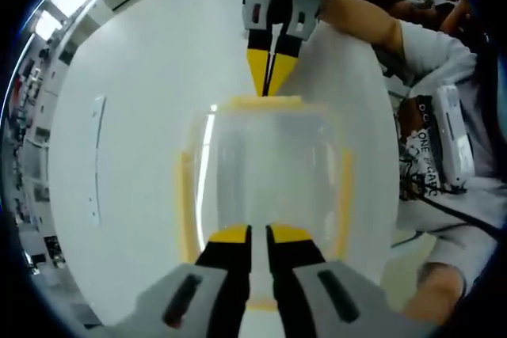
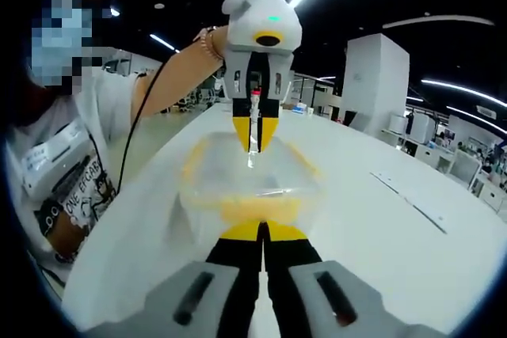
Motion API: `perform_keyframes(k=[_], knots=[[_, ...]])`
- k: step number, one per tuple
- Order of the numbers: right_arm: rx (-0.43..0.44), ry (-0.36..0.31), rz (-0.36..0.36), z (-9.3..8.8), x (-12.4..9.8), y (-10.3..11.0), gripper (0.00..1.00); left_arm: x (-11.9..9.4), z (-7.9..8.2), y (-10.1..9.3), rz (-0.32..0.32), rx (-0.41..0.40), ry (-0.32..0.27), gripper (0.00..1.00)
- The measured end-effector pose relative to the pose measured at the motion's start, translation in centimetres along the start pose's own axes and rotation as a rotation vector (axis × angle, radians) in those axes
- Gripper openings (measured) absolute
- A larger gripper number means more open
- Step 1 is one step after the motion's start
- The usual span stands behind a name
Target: Snap each plastic latch of the storage box into its locked position after aligning the lid with the box until every specified latch is closed and the lid sits flush.
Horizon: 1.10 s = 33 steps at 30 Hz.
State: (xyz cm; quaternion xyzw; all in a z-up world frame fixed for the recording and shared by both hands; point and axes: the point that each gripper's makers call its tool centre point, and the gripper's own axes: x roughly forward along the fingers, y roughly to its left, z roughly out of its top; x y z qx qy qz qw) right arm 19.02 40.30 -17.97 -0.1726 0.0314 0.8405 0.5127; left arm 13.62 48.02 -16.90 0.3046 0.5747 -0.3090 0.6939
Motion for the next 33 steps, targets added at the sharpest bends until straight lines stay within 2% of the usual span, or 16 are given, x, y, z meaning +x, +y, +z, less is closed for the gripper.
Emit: perform_keyframes(k=[33], knots=[[-0.016, 0.010, -0.011, -0.07, 0.09, 0.13, 0.00, 0.06, -0.10, -0.17, 0.002, 0.000, 0.003, 0.06]])
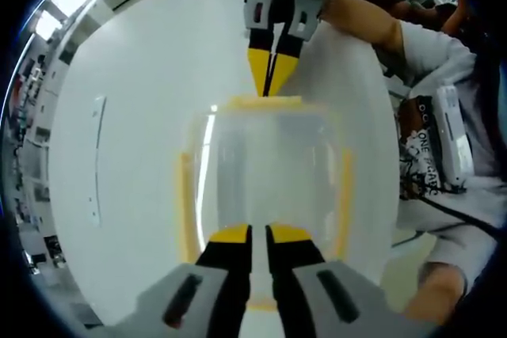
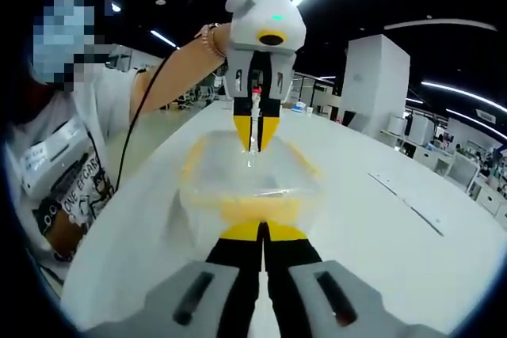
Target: Snap each plastic latch of the storage box into its locked position after aligning the lid with the box until every specified latch is closed and the lid sits flush.
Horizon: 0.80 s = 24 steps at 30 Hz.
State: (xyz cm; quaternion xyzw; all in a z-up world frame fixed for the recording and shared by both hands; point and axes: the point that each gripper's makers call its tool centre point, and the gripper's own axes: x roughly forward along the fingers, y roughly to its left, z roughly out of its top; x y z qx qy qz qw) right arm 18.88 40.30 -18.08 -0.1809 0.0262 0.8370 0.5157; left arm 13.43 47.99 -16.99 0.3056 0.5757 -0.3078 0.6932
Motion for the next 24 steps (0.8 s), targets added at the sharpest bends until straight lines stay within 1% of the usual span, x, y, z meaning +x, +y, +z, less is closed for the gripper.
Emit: perform_keyframes(k=[10, 15, 17, 18, 19, 20, 21, 22, 23, 24], knots=[[-0.011, -0.011, 0.006, 0.1, 0.0, 0.1, 0.00, 0.1, 0.0, -0.1, -0.007, -0.003, -0.010, 0.06], [-0.001, -0.042, 0.021, 0.2, -0.1, 0.1, 0.00, 0.1, 0.0, 0.0, 0.001, -0.001, 0.009, 0.06], [0.007, -0.078, 0.017, 0.7, -0.2, 0.0, 0.00, 0.2, 0.1, 0.0, 0.004, 0.001, 0.020, 0.06], [0.023, -0.125, 0.017, 1.5, -0.3, 0.0, 0.00, 0.2, 0.1, -0.1, 0.003, 0.000, 0.022, 0.06], [0.035, -0.154, 0.020, 2.0, -0.4, 0.0, 0.00, 0.3, 0.1, -0.2, 0.002, -0.001, 0.023, 0.06], [0.102, -0.273, 0.079, 4.0, -0.5, 0.7, 0.00, 0.3, 0.1, -0.2, 0.001, -0.001, 0.022, 0.06], [0.115, -0.249, 0.110, 3.8, 0.0, 1.2, 0.00, 0.2, 0.1, -0.3, -0.001, -0.001, 0.019, 0.06], [0.034, -0.169, 0.076, 2.8, 0.6, 0.9, 0.00, 0.2, 0.1, -0.3, -0.002, -0.003, 0.014, 0.06], [-0.027, -0.202, 0.032, 3.5, 0.7, 0.4, 0.00, 0.2, 0.1, -0.2, -0.002, -0.004, 0.010, 0.06], [0.026, -0.183, 0.052, 3.2, 0.8, 1.0, 0.00, 0.1, 0.0, -0.2, -0.001, -0.006, 0.005, 0.06]])
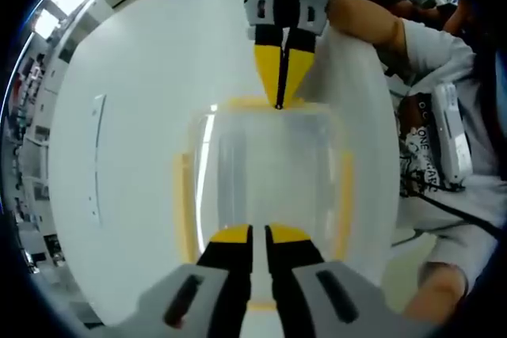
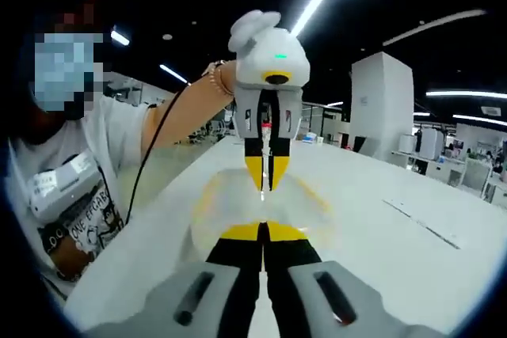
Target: Snap each plastic latch of the storage box into its locked position after aligning the lid with the box until every specified latch is closed and the lid sits flush.
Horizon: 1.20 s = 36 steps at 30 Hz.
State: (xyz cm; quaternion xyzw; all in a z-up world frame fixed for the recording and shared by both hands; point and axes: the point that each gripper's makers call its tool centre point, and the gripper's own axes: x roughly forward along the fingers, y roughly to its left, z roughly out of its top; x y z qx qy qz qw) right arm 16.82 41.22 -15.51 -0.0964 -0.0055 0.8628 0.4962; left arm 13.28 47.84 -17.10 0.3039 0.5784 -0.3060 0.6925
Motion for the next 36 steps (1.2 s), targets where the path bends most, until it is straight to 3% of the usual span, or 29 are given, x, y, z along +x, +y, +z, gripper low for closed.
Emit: perform_keyframes(k=[5, 14, 25, 36], knots=[[0.011, 0.028, -0.062, -0.7, -1.3, -1.2, 0.00, 0.0, 0.1, 0.0, 0.004, 0.003, -0.027, 0.06], [0.034, 0.108, -0.035, -2.8, -1.1, -1.3, 0.00, -0.3, 0.3, 0.4, 0.001, -0.001, -0.049, 0.05], [0.070, 0.074, -0.025, -2.6, -1.4, -1.3, 0.00, -0.4, 0.4, 0.7, 0.003, 0.000, -0.049, 0.05], [0.075, 0.093, -0.033, -2.8, -1.6, -1.7, 0.00, -0.4, 0.4, 0.7, 0.006, -0.002, -0.053, 0.05]])
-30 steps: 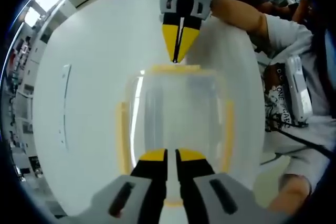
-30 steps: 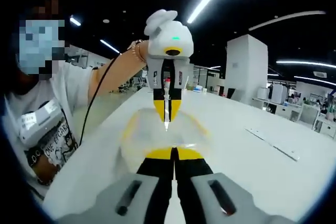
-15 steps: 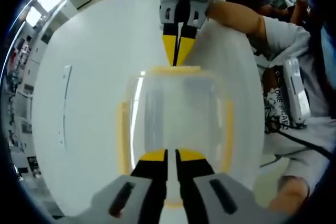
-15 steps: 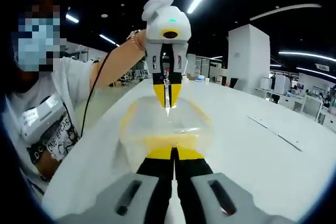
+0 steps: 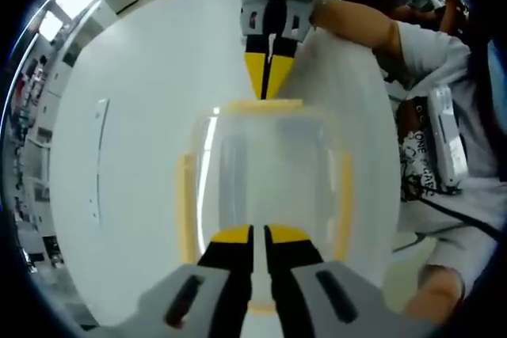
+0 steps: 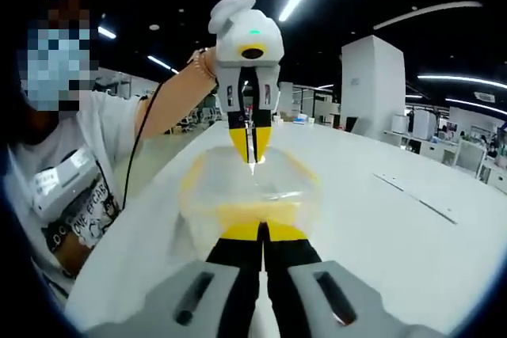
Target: Snap each plastic latch of the storage box into its locked position after aligning the lid with the box until every specified latch is closed and the lid sits flush.
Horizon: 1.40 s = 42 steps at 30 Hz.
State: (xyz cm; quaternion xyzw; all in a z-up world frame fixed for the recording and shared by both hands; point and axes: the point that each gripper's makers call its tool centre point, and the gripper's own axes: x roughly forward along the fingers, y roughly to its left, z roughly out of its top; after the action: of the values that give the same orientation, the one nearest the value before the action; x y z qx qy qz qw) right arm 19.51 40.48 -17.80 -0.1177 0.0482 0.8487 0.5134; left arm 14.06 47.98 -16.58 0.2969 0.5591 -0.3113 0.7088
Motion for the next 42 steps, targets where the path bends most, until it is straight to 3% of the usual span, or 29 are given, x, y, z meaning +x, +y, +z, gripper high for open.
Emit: perform_keyframes(k=[23, 32, 42], knots=[[-0.022, 0.025, -0.001, -0.7, 0.1, 0.1, 0.00, 0.4, 0.1, -0.4, -0.012, -0.004, -0.003, 0.04], [-0.030, 0.019, 0.028, -0.5, 0.0, 0.3, 0.00, 0.8, 0.2, -1.1, 0.005, -0.012, 0.038, 0.03], [-0.012, 0.026, 0.043, -0.3, 0.0, 0.3, 0.00, 0.8, 0.2, -0.9, -0.004, -0.006, 0.040, 0.03]])
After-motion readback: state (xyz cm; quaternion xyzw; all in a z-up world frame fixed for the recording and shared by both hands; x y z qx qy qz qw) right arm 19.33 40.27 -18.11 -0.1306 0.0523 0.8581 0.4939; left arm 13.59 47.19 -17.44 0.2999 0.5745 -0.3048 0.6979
